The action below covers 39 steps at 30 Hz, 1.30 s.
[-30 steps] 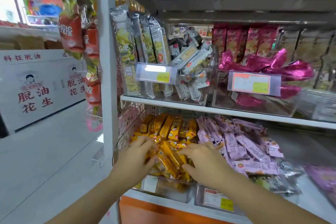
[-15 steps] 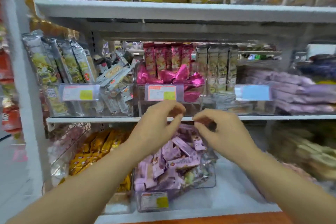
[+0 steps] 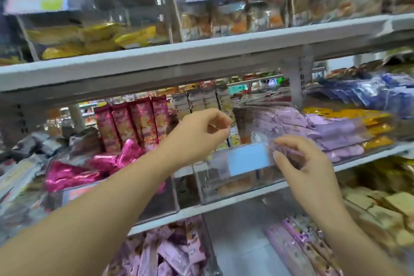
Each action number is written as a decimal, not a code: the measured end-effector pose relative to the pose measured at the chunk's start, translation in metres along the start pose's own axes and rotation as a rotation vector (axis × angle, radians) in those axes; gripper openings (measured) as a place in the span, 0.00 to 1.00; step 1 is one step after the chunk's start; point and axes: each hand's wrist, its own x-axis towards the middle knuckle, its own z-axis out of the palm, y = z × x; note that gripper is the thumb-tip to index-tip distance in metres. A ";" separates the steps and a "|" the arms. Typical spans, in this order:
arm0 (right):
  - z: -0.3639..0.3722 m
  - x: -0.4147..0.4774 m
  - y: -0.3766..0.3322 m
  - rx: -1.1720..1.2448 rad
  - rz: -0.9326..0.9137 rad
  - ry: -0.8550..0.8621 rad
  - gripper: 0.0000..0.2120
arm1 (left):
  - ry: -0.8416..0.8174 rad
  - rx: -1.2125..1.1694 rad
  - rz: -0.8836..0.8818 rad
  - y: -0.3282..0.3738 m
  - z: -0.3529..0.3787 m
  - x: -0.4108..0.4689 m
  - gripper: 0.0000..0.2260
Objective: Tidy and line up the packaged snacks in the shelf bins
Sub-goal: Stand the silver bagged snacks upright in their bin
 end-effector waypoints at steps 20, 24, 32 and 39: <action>-0.010 0.022 0.052 0.287 -0.048 -0.237 0.26 | -0.682 -0.052 -0.252 -0.019 0.082 0.113 0.24; -0.014 0.022 0.051 0.250 -0.008 -0.279 0.34 | -0.671 -0.056 -0.273 -0.019 0.079 0.115 0.23; -0.017 0.022 0.050 0.252 0.011 -0.326 0.33 | -0.571 0.027 -0.313 -0.026 0.084 0.119 0.28; -0.020 0.022 0.049 0.278 0.021 -0.341 0.31 | -0.669 -0.089 -0.346 -0.033 0.089 0.116 0.30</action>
